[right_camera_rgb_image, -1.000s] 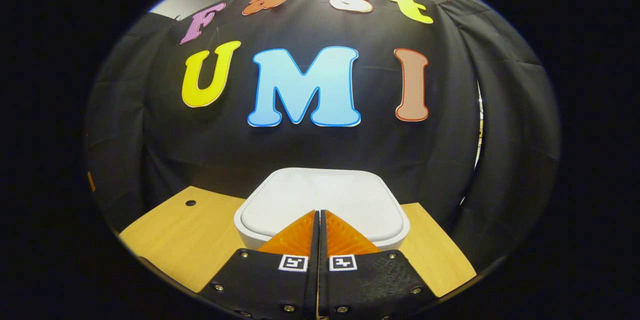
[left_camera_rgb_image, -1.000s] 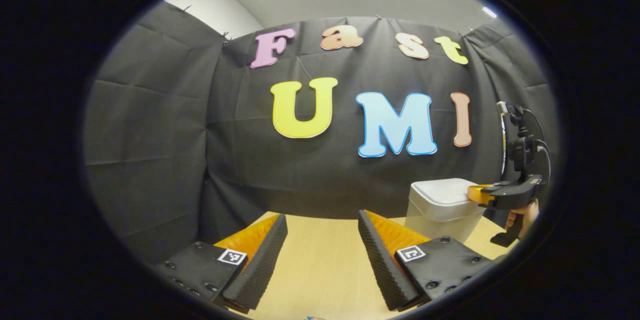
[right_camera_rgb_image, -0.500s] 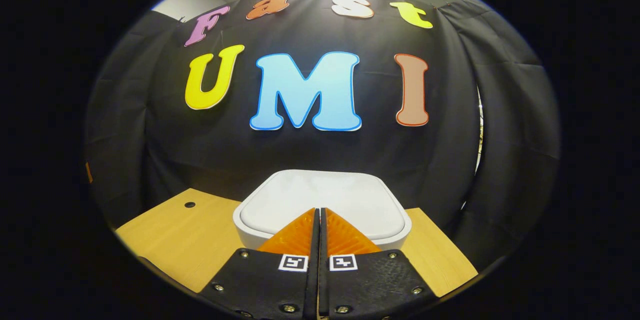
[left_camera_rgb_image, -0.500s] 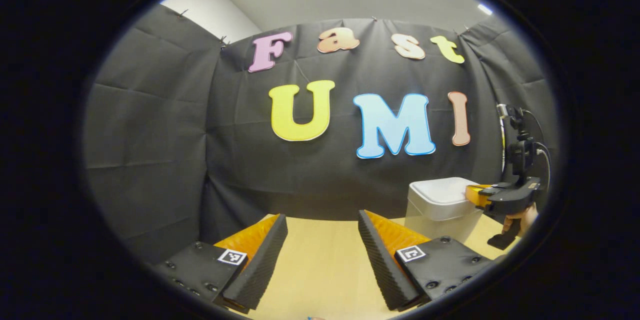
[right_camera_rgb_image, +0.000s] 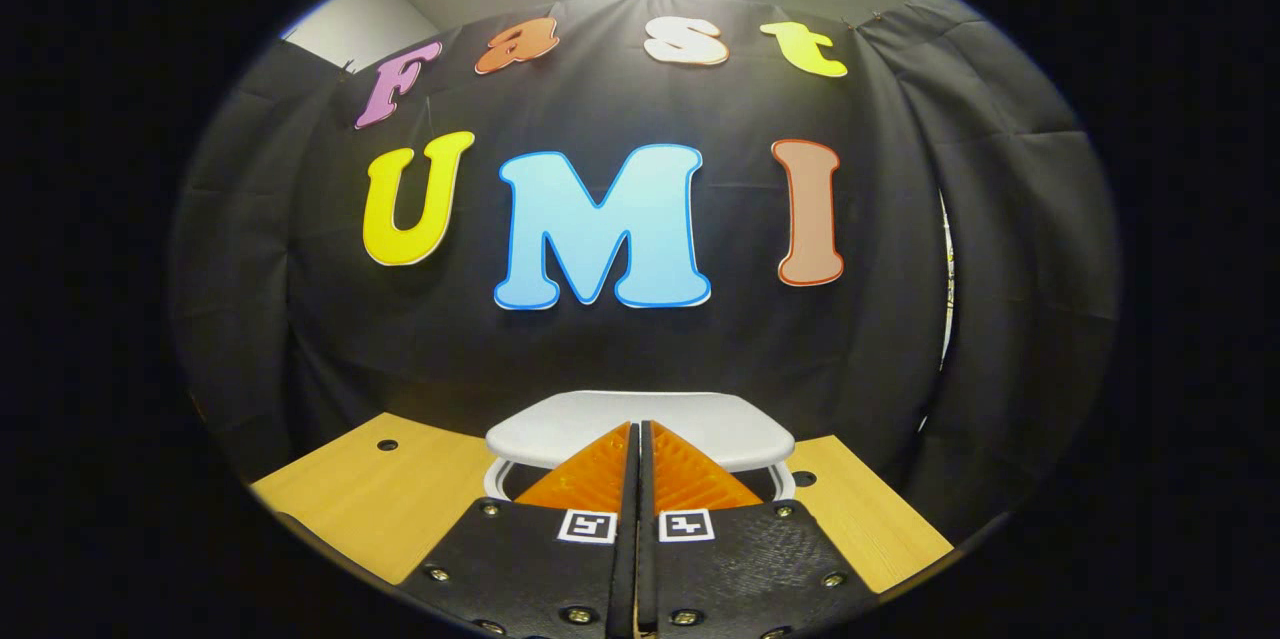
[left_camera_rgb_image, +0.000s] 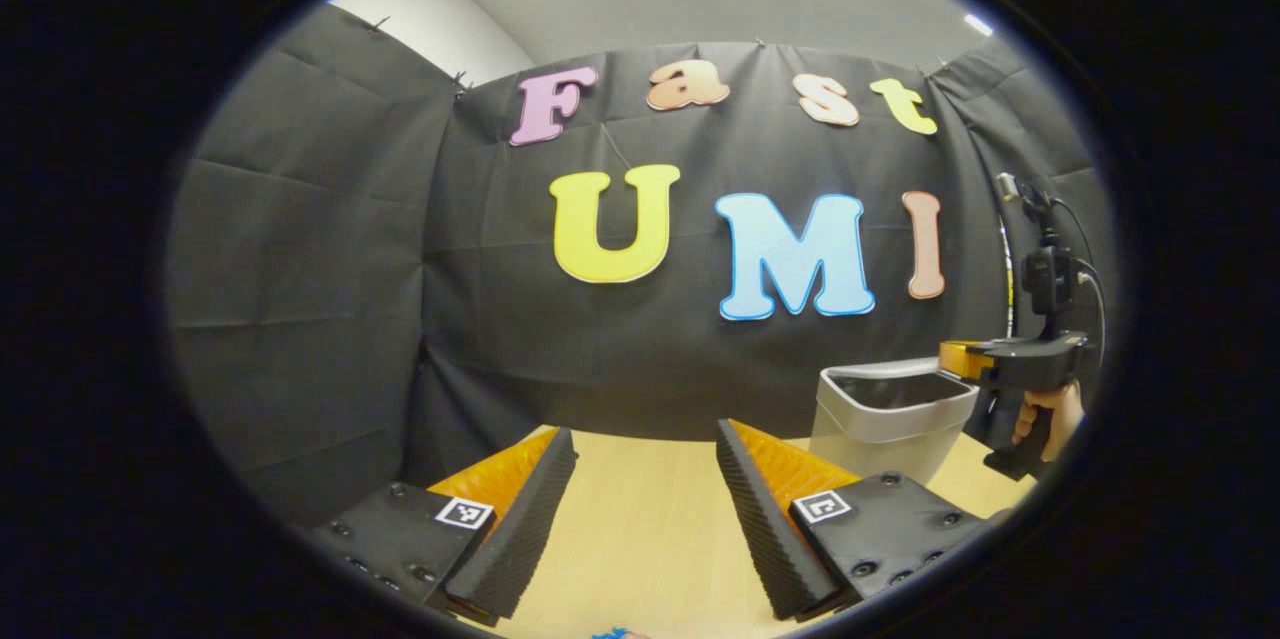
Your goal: Press the lid of the desktop garbage bin to open it, pick up the crumpled paper on the desktop and throw it into the bin, then pick up the pop can on the desktop and drop it into the bin, and finally close the garbage bin lid.
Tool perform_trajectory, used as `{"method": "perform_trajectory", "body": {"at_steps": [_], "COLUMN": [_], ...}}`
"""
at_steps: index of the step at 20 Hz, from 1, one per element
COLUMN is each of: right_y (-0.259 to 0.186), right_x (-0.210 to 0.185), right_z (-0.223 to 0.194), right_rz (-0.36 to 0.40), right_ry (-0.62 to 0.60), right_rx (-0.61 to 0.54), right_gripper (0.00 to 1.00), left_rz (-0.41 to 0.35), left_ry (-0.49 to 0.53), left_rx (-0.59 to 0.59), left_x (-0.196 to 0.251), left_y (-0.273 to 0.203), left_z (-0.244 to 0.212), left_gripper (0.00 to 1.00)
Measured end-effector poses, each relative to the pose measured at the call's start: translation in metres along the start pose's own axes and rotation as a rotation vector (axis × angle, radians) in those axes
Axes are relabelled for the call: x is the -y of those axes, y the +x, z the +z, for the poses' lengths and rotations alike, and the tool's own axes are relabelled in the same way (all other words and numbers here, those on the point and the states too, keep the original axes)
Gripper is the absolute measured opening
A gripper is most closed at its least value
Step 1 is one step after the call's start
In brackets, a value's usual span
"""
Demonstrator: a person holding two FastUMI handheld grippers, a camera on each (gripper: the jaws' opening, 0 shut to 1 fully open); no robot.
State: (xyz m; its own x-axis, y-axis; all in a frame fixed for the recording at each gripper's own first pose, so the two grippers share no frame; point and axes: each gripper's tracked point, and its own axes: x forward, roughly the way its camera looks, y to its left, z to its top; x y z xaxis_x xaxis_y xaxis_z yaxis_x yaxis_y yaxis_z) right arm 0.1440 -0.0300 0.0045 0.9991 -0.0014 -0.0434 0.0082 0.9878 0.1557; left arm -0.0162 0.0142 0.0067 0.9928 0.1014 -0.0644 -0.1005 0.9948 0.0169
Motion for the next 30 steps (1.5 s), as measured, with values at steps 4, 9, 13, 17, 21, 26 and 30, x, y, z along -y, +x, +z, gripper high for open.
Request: {"method": "perform_trajectory", "body": {"at_steps": [4,9,13,17,21,26,30], "right_y": [-0.008,-0.029,-0.051,-0.076,-0.100,-0.126,-0.139], "right_x": [0.006,0.016,0.018,0.014,0.007,0.004,0.004], "right_z": [0.002,0.006,0.009,0.014,0.016,0.011,0.003], "right_rz": [-0.014,-0.047,-0.064,-0.058,-0.047,-0.039,-0.045], "right_ry": [0.007,0.005,-0.020,-0.045,-0.062,-0.070,-0.087], "right_rx": [0.003,0.014,0.032,0.064,0.086,0.090,0.075], "right_gripper": [0.01,0.01,0.01,0.13,0.30,0.54,0.60], "left_rz": [-0.009,-0.018,-0.032,-0.049,-0.063,-0.084,-0.102], "left_ry": [-0.011,-0.011,-0.007,-0.002,0.001,0.006,0.015], "left_rx": [-0.004,-0.004,-0.007,-0.010,-0.015,-0.031,-0.050], "left_x": [0.004,0.007,0.011,0.015,0.019,0.022,0.023], "left_y": [-0.002,-0.006,-0.006,-0.003,-0.001,0.000,-0.002], "left_z": [-0.002,-0.005,-0.008,-0.011,-0.016,-0.024,-0.032], "left_gripper": [0.96,0.93,0.93,0.96,0.96,0.93,0.93]}}
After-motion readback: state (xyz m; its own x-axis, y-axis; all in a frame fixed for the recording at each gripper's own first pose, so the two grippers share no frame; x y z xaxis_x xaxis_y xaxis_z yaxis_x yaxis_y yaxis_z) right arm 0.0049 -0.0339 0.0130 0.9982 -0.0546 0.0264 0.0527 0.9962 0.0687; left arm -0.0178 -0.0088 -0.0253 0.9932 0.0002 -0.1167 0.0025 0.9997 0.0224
